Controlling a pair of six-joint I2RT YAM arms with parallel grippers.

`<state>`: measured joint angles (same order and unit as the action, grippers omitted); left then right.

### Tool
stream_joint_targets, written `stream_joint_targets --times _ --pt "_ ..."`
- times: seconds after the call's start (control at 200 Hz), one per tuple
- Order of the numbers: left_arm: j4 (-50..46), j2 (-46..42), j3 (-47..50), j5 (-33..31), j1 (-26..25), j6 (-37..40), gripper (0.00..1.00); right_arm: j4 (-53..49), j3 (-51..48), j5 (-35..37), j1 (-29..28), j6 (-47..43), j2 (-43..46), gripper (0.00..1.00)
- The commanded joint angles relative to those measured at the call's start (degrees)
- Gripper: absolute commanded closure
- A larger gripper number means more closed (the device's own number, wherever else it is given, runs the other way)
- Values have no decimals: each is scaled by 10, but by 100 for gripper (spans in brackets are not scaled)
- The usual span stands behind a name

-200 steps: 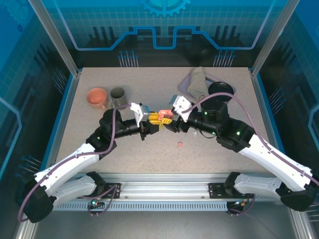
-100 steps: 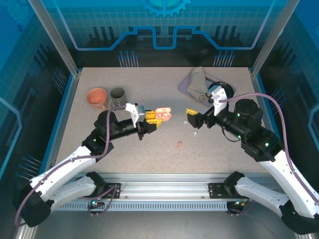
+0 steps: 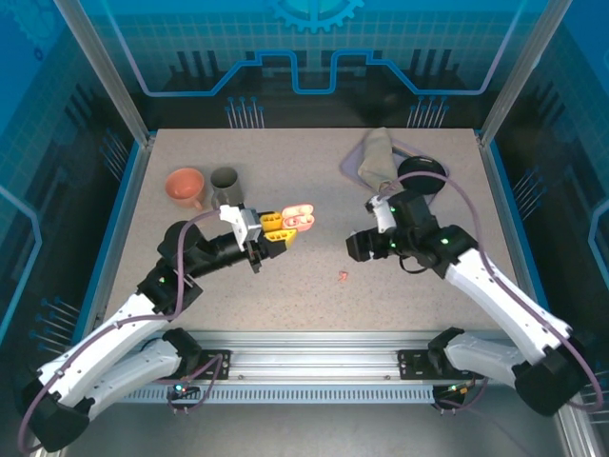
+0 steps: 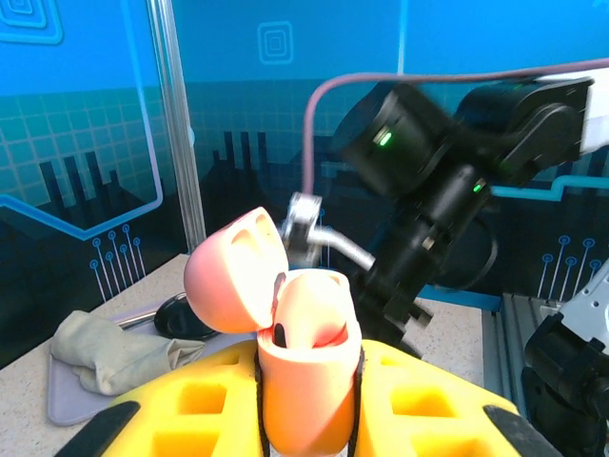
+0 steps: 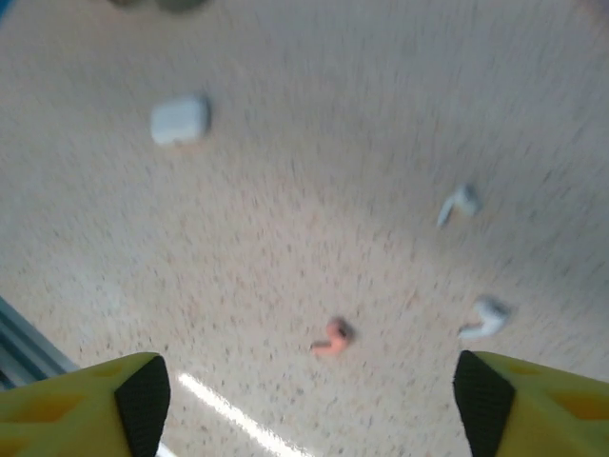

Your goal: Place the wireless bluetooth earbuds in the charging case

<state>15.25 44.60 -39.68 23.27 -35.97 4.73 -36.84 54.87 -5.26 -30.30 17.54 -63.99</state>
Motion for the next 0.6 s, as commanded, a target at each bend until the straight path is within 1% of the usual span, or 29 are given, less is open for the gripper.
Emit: stream_joint_targets --times 0.0,0.04,0.095,0.185,0.305,0.43,0.595 --pt "-12 -11 7 -9 -3 13 100 -14 -14 -46 7 21 -53 29" --pt "-12 -12 7 -9 -3 13 100 -13 -16 -51 6 25 -76 33" --pt "-12 -13 9 -9 -3 13 100 -6 -21 -62 5 29 -103 36" --pt "-12 -13 13 -9 -3 13 100 10 -29 -63 0 37 -135 37" --pt "-13 -14 17 -10 -3 12 100 11 -29 -45 -10 40 -175 40" --pt "-14 -14 19 -11 -3 13 100 12 -21 -24 -26 40 -218 44" --pt "-15 -14 20 -11 -3 15 100 17 -2 -2 -45 48 -267 45"
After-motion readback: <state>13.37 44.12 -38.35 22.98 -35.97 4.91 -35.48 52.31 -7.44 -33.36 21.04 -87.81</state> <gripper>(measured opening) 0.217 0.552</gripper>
